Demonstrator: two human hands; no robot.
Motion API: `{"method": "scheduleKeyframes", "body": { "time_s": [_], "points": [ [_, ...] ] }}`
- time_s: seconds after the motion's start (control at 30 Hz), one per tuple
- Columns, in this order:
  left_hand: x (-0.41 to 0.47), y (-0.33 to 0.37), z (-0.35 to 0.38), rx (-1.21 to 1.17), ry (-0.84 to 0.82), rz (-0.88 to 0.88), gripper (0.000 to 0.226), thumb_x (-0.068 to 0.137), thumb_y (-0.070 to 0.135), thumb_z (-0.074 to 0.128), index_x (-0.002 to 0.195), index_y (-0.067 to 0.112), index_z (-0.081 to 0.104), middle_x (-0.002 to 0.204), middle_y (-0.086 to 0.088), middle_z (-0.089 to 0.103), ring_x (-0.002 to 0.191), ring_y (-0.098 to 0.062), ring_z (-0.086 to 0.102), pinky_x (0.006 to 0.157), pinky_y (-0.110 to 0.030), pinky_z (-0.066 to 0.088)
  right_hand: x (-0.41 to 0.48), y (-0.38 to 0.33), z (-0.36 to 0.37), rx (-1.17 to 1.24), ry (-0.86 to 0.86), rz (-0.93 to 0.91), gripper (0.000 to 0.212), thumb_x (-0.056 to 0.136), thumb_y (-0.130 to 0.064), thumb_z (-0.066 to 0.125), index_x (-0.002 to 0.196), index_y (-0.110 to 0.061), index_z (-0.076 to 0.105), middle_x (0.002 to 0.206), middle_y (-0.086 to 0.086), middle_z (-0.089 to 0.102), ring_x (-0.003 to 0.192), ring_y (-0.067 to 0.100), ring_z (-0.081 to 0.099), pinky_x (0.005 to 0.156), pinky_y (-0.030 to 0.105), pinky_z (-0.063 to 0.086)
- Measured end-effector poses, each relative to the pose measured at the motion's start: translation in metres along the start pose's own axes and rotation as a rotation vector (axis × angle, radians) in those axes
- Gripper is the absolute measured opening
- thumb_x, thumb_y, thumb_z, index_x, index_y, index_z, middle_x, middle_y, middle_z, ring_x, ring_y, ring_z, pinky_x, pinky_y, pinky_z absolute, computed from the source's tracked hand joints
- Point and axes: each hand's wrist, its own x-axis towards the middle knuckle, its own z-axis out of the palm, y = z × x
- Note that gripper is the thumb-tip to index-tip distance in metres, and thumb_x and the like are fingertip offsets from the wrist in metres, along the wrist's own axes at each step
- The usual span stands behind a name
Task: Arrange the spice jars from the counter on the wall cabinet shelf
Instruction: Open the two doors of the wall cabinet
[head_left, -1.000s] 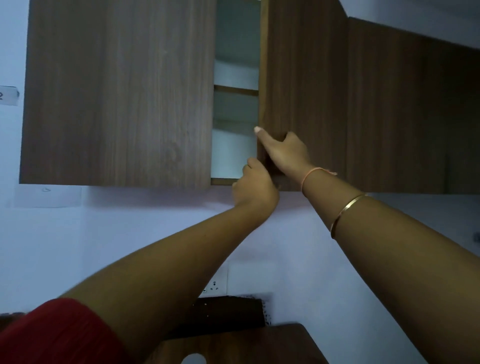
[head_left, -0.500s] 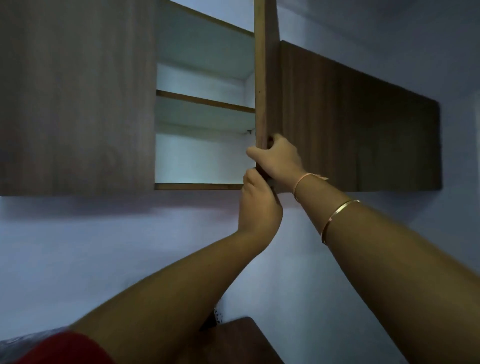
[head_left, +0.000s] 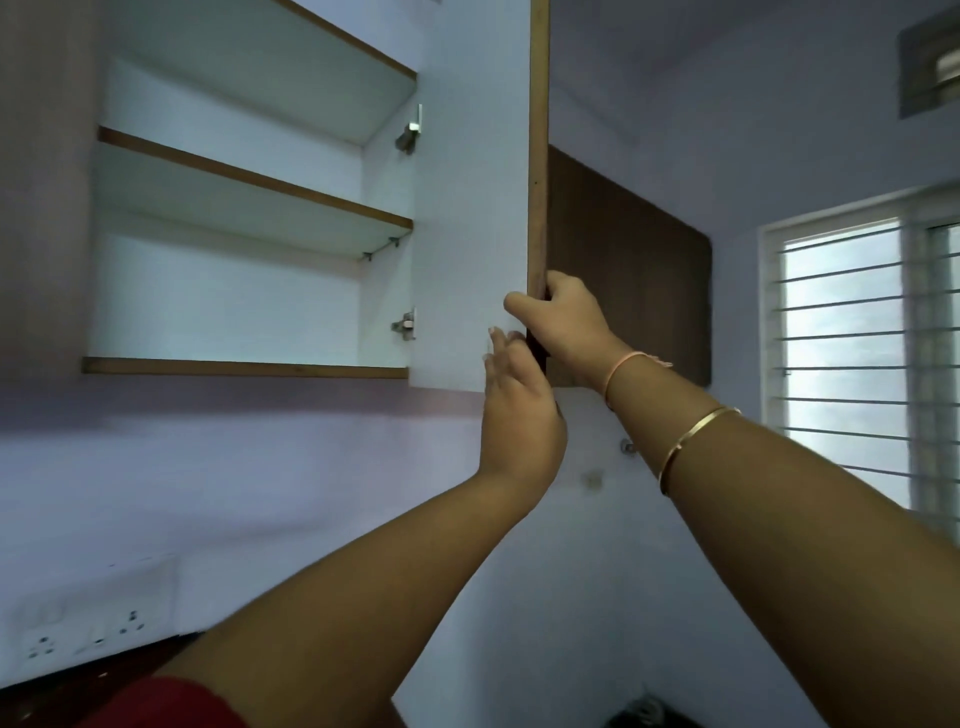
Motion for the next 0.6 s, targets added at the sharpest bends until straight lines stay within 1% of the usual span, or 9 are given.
{"method": "scheduleKeyframes", "body": {
  "time_s": [0.1,0.13,0.17,0.23,0.27,0.33,0.37,0.47,0.6],
  "points": [
    [0.002,0.010,0.031,-0.043,0.001,0.024,0.060,0.098,0.008,0.036,0.149,0.003,0.005,0.157,-0.019,0.010,0.145,-0.036,0.013,0.118,-0.043,0.022,0.007,0.019,-0.022,-0.010,0.015,0.020,0.009,0.088,-0.017,0.057,0.085,-0.010,0.053,0.078,0.004,0.054,0.064,0.013,0.052,0.057,0.021,0.044],
    [0.003,0.013,0.040,-0.034,-0.001,0.025,0.062,0.099,0.008,0.037,0.150,0.003,0.002,0.158,-0.019,0.005,0.146,-0.035,0.007,0.119,-0.042,0.016,0.009,0.024,-0.028,-0.016,0.018,0.030,0.009,0.088,-0.017,0.057,0.090,-0.008,0.054,0.082,0.007,0.056,0.067,0.014,0.053,0.058,0.022,0.045],
    [0.005,0.017,0.050,0.007,-0.002,0.025,0.065,0.099,0.008,0.041,0.150,0.003,0.001,0.158,-0.018,0.003,0.146,-0.035,0.004,0.118,-0.041,0.013,0.012,0.031,-0.036,-0.023,0.022,0.043,0.011,0.088,-0.016,0.056,0.094,-0.007,0.055,0.086,0.009,0.058,0.069,0.015,0.055,0.059,0.023,0.046],
    [0.008,0.022,0.070,0.073,0.020,0.052,0.078,0.093,0.006,0.054,0.148,0.009,-0.001,0.156,-0.022,0.010,0.144,-0.040,0.011,0.115,-0.045,0.019,0.017,0.043,-0.048,-0.033,0.033,0.069,0.016,0.089,-0.016,0.056,0.099,-0.003,0.057,0.094,0.013,0.062,0.075,0.018,0.060,0.063,0.028,0.052],
    [0.009,0.025,0.079,0.100,0.051,0.085,0.082,0.088,0.004,0.062,0.144,0.014,0.002,0.154,-0.025,0.018,0.141,-0.044,0.020,0.112,-0.048,0.025,0.020,0.051,-0.053,-0.028,0.039,0.083,0.020,0.089,-0.016,0.056,0.103,-0.002,0.058,0.099,0.015,0.065,0.082,0.021,0.063,0.070,0.032,0.056],
    [0.011,0.025,0.101,0.187,0.130,0.130,0.086,0.074,0.003,0.076,0.135,0.012,0.016,0.144,-0.031,0.036,0.129,-0.050,0.038,0.100,-0.052,0.038,0.025,0.064,-0.063,0.003,0.046,0.110,0.024,0.090,-0.016,0.055,0.109,-0.002,0.059,0.108,0.016,0.066,0.095,0.026,0.066,0.085,0.040,0.057],
    [0.012,0.026,0.110,0.226,0.154,0.133,0.086,0.069,0.003,0.080,0.133,0.008,0.022,0.140,-0.032,0.041,0.124,-0.051,0.044,0.095,-0.053,0.042,0.027,0.070,-0.067,0.021,0.046,0.117,0.023,0.090,-0.016,0.055,0.109,-0.003,0.058,0.110,0.015,0.066,0.098,0.027,0.065,0.088,0.042,0.056],
    [0.016,0.030,0.131,0.298,0.181,0.137,0.084,0.065,0.008,0.083,0.129,0.001,0.031,0.135,-0.032,0.047,0.119,-0.050,0.050,0.090,-0.051,0.050,0.035,0.087,-0.078,0.059,0.048,0.134,0.020,0.092,-0.016,0.055,0.108,-0.005,0.058,0.111,0.015,0.066,0.101,0.028,0.065,0.091,0.043,0.055],
    [0.019,0.036,0.156,0.367,0.142,0.121,0.085,0.062,0.010,0.085,0.128,-0.003,0.032,0.133,-0.032,0.049,0.118,-0.049,0.051,0.088,-0.051,0.052,0.044,0.108,-0.090,0.090,0.046,0.149,0.023,0.094,-0.018,0.054,0.114,-0.007,0.057,0.113,0.010,0.066,0.103,0.024,0.065,0.090,0.038,0.055]
  ]
}}
